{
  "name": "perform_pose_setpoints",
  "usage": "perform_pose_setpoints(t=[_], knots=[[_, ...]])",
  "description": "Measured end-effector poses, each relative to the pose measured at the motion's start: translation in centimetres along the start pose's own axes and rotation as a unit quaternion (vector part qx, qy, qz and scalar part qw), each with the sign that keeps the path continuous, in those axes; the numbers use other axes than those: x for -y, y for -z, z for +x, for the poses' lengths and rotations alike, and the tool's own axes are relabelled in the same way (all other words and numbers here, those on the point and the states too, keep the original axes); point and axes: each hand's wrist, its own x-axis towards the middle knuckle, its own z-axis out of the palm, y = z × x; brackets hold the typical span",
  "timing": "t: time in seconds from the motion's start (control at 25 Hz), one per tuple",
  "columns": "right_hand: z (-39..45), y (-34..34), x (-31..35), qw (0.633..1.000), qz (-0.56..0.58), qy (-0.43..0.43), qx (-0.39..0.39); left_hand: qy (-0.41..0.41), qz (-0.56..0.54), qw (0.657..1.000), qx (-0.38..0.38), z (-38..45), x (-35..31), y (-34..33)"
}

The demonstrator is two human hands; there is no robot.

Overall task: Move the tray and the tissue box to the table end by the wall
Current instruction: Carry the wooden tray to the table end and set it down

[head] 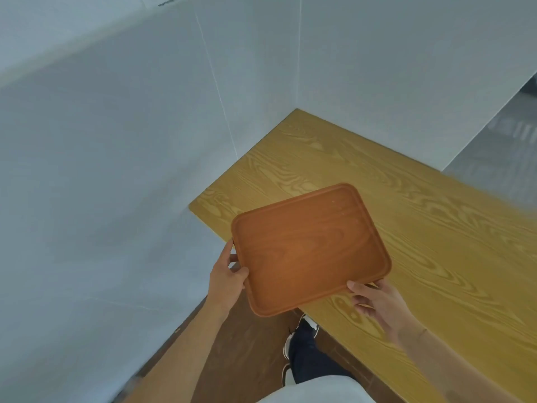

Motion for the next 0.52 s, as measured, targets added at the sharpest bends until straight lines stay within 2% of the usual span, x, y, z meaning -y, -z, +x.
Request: perform_pose_setpoints(t=[0.28,0.52], knots=[[3.6,3.5,1.2,0.995,0.062,-0.019,-0.074,0.006,0.055,0.995,0.084,7.8,-3.9,-5.6],[5.2,5.8,-0.1,0.979,0.112,-0.076,-0.15,0.006,0.146,0.977,0.158,13.5,-6.1,-11.6]])
